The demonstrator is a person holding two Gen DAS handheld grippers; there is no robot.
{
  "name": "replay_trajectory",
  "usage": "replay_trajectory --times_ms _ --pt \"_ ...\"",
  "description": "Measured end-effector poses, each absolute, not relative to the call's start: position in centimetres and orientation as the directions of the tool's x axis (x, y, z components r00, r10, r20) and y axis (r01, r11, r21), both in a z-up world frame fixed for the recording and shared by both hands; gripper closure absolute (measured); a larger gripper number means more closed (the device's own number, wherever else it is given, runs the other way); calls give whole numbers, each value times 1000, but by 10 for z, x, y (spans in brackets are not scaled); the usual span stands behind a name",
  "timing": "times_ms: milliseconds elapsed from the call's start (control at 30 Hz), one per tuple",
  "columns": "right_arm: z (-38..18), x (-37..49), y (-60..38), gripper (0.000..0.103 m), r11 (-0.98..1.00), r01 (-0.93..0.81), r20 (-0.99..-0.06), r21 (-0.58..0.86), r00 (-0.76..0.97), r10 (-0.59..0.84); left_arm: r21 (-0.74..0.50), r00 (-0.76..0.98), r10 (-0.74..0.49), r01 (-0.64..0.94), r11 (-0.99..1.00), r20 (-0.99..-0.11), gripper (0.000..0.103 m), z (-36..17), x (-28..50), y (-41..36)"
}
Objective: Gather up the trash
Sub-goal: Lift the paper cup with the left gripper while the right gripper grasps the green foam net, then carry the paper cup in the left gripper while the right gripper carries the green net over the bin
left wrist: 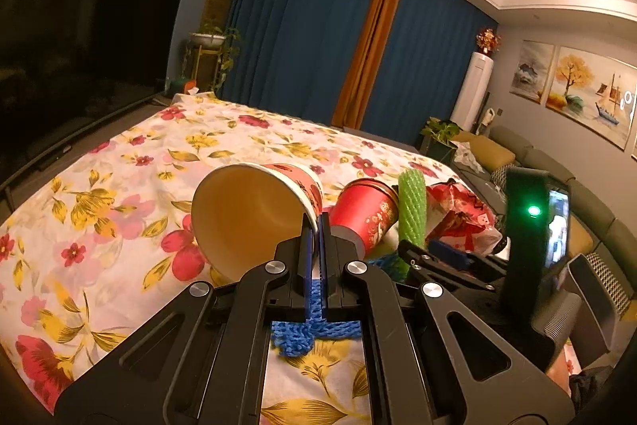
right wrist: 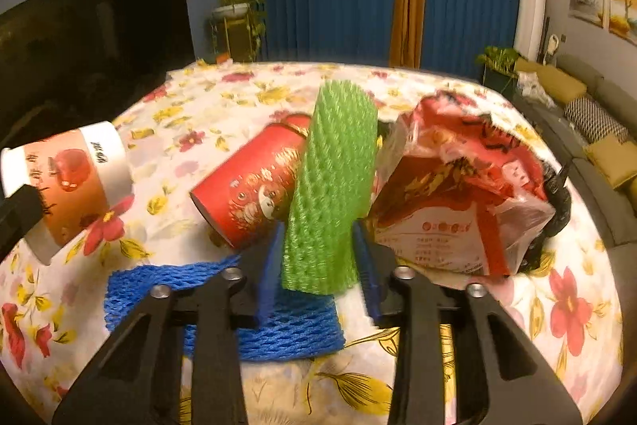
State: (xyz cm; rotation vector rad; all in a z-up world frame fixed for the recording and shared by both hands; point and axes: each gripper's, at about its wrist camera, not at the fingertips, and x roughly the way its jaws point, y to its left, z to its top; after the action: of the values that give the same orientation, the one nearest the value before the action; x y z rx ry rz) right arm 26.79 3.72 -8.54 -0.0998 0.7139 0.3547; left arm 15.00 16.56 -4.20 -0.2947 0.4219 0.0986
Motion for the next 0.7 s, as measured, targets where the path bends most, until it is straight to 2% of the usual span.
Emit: replay_trajectory --times_ms 100,200,700 --pt "-90 274 35 84 937 -345 -675 60 677 293 -264 907 31 -155 952 -420 101 -43 149 165" --pt "-88 269 30 89 938 -344 -660 47 694 288 -265 905 30 -156 952 -425 101 -43 148 165" --pt "-31 181 -34 90 913 -395 -479 101 785 392 -233 919 19 -119 965 -393 101 -27 125 144"
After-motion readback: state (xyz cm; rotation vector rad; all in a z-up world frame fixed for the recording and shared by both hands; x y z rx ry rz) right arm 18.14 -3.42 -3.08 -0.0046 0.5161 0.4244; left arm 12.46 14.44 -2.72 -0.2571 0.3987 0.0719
